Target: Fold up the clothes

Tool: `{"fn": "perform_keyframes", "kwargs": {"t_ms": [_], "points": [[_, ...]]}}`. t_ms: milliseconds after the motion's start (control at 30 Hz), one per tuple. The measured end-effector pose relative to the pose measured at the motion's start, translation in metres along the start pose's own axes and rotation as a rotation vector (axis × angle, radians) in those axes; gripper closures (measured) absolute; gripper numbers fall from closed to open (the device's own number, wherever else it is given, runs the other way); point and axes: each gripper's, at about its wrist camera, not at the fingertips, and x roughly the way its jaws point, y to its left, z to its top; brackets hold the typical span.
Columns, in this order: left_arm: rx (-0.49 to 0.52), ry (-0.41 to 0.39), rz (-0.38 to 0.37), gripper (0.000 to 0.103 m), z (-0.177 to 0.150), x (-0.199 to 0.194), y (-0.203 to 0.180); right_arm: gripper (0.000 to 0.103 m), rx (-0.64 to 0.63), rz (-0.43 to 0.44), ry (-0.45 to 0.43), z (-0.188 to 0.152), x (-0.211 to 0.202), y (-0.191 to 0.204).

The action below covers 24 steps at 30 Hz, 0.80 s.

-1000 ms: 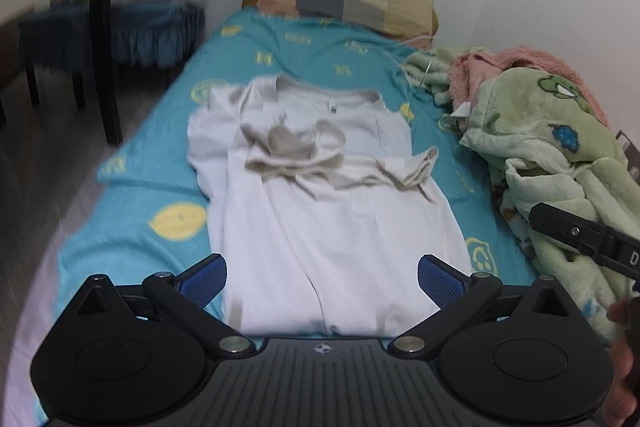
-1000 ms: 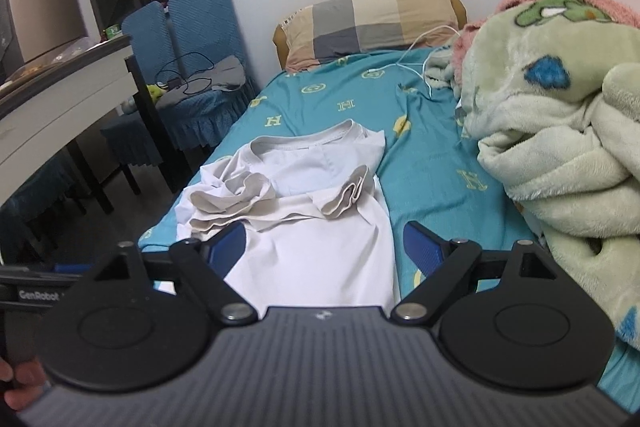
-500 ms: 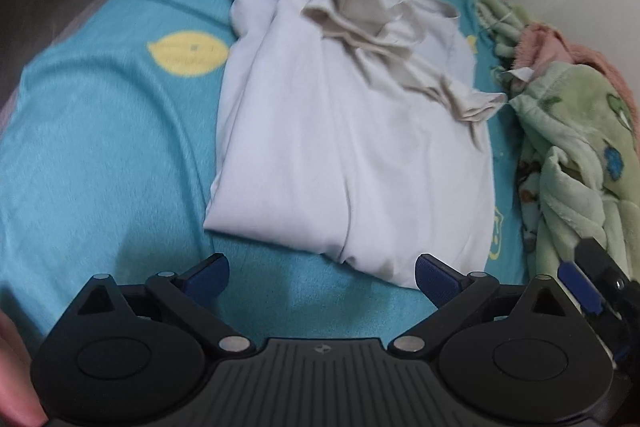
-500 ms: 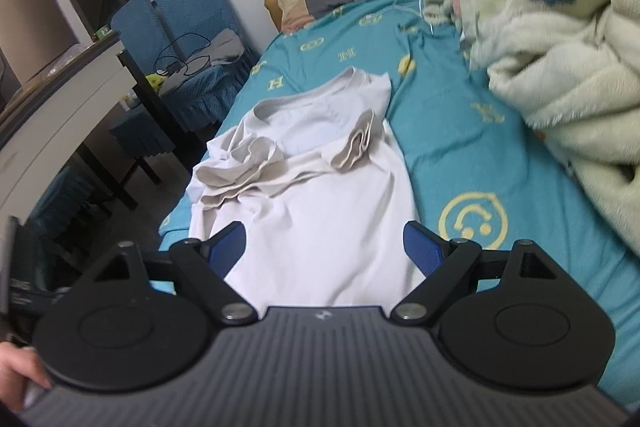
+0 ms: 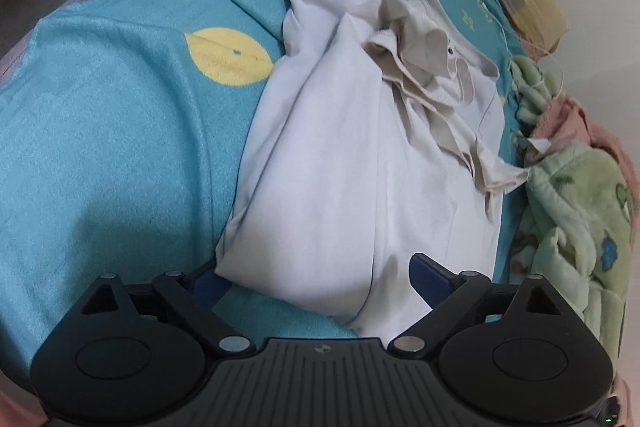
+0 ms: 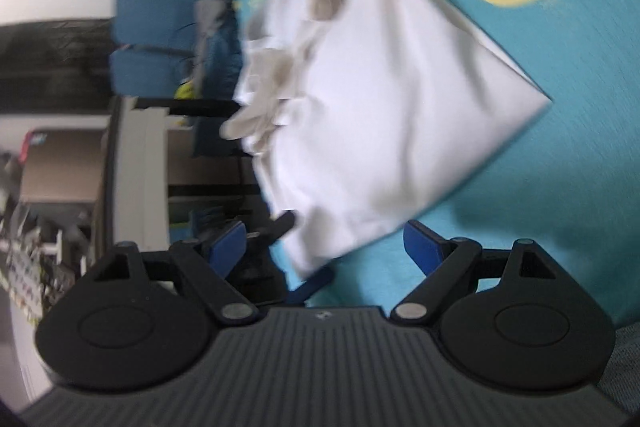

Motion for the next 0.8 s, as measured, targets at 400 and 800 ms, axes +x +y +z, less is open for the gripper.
{"fn": "perform_keyframes", "kwargs": {"t_ms": [400, 800], "points": [[-0.029, -0.024, 0.002, 0.034, -0.001, -0.01, 0.008, 0.039, 0.157, -0.065, -0.187, 0.001, 0.002, -0.024], [-0.129, 0.01, -0.078, 0.052, -0.003, -0.009, 0.02, 0.091, 0.067, -0.135, -0.259, 0.01, -0.004, -0.021]]}}
